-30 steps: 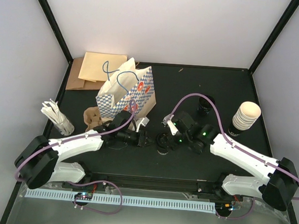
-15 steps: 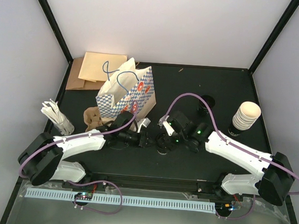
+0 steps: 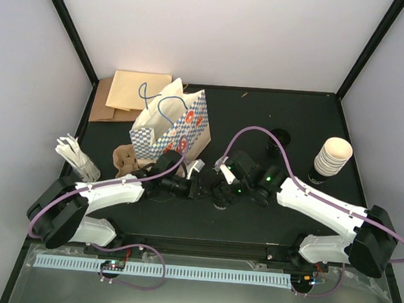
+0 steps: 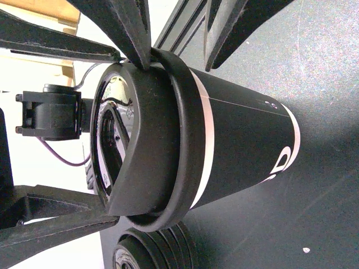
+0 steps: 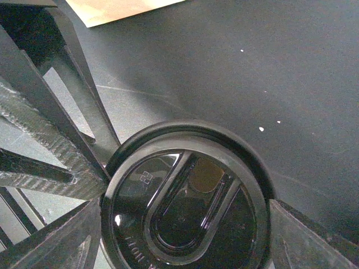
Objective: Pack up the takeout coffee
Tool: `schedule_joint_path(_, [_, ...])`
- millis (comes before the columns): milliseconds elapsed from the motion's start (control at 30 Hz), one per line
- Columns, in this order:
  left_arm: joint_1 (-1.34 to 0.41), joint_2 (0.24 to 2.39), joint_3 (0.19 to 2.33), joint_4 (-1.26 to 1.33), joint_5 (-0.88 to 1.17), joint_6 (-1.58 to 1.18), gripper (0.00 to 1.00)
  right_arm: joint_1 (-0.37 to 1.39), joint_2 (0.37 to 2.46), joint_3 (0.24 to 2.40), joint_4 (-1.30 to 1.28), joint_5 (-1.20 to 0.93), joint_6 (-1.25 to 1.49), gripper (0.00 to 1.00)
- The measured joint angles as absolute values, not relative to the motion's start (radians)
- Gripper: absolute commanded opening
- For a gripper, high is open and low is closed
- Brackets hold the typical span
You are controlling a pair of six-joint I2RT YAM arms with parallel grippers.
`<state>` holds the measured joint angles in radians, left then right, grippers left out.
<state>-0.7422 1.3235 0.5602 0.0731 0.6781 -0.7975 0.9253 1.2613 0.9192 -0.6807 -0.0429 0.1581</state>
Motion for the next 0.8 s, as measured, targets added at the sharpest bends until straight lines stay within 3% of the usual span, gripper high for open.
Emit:
schedule_joint_path(200, [-0.742, 1.324, 0.561, 0.073, 0.678, -0.797, 0.30, 0.925, 1.263, 0.919, -0.681, -0.038, 0.161, 0.70])
schedule_joint_path(433, [-0.744, 1.322, 0.560, 0.059, 0.675, -0.804, 0.42, 0.926, 1.263, 0.920, -0.681, -0.035, 0.178, 0.67])
schedule_joint_path(800, [-0.760, 1.303, 0.528, 0.076, 0.678, -0.828, 0.39, 0.930, 1.264, 0.920, -0.680, -0.028, 0.202, 0.67])
